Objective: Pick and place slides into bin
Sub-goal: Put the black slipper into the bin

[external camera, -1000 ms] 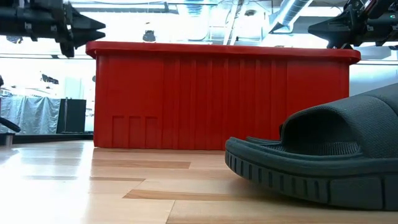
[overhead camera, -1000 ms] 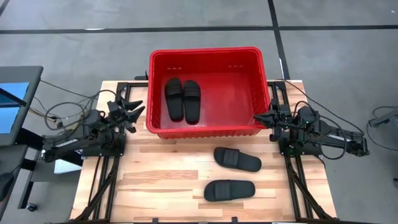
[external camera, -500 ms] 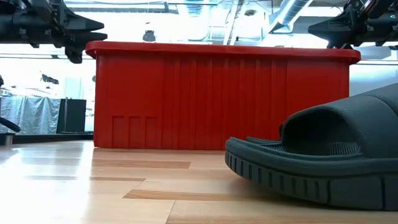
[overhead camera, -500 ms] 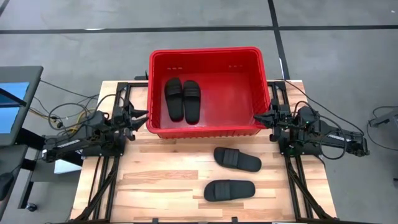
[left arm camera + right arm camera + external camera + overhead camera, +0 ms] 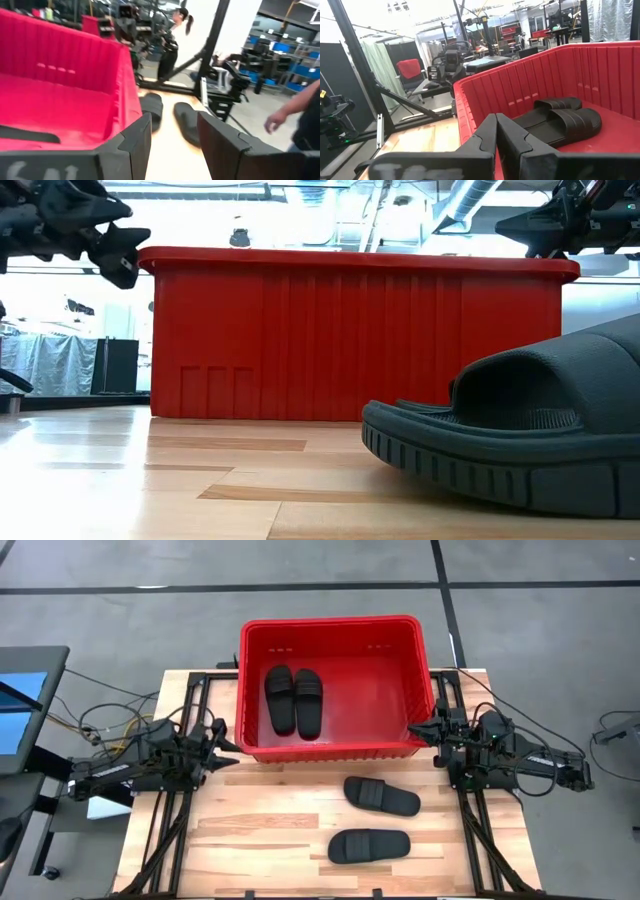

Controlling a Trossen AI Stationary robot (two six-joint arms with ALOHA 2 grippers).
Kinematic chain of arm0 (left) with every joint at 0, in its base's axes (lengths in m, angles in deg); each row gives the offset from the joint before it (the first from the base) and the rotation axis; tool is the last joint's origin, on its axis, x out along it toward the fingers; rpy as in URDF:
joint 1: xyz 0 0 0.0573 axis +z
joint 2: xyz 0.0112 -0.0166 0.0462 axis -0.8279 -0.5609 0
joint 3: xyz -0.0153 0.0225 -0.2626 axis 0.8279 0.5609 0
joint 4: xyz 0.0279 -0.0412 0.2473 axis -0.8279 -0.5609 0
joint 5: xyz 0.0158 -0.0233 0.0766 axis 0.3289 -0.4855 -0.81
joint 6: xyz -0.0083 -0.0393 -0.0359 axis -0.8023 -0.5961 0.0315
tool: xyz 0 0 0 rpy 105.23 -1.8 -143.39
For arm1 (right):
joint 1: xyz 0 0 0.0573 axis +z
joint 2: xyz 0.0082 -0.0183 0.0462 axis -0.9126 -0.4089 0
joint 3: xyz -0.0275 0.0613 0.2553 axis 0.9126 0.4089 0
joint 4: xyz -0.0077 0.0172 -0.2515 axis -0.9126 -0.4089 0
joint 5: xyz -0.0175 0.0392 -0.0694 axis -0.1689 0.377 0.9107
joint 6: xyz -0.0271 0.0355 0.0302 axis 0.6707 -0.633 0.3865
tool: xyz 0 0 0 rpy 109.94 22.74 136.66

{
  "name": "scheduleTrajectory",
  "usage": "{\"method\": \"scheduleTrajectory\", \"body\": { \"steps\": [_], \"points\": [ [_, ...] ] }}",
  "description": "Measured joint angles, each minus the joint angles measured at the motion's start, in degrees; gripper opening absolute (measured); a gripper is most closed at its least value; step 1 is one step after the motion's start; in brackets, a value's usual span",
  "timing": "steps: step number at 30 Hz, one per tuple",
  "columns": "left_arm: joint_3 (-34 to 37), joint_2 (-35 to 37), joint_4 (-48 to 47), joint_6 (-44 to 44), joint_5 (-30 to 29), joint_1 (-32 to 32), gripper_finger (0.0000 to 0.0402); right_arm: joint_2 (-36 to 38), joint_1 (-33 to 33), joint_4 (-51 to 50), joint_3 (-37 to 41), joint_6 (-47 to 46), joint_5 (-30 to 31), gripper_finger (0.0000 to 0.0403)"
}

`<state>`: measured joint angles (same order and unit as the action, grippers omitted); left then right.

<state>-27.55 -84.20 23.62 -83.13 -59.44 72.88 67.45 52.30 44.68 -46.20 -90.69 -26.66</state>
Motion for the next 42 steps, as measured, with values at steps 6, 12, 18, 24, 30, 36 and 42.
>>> {"method": "scheduleTrajectory", "body": {
  "steps": [6,12,18,24,30,36,42],
  "points": [
    [0.0,0.0,-0.38,1.02,-0.86,0.02,0.0149,0.0,0.0,0.0,0.0,0.0,0.02,0.0],
    [-0.11,0.07,-0.96,2.39,-4.73,-0.04,0.0149,0.0,0.0,0.0,0.0,0.0,0.0,0.0],
    [-0.11,0.0,-1.22,0.69,-1.71,-1.36,0.0149,0.0,0.0,0.0,0.0,0.0,0.02,0.0],
    [-0.04,0.0,-1.83,-1.14,-3.08,-7.51,0.0149,0.0,0.0,0.0,0.0,0.0,0.0,0.0],
    [1.45,0.0,-0.18,-1.49,-10.57,-17.14,0.0149,0.0,0.0,0.0,0.0,0.0,0.02,0.0],
    [7.73,-0.07,10.66,-1.83,-19.11,-26.61,0.0149,0.0,0.0,-0.01,0.0,0.0,0.02,0.0],
    [7.69,-0.07,9.12,0.27,-27.4,-32.17,0.0149,0.02,0.02,-0.02,0.0,0.0,0.02,0.0]
  ]
}}
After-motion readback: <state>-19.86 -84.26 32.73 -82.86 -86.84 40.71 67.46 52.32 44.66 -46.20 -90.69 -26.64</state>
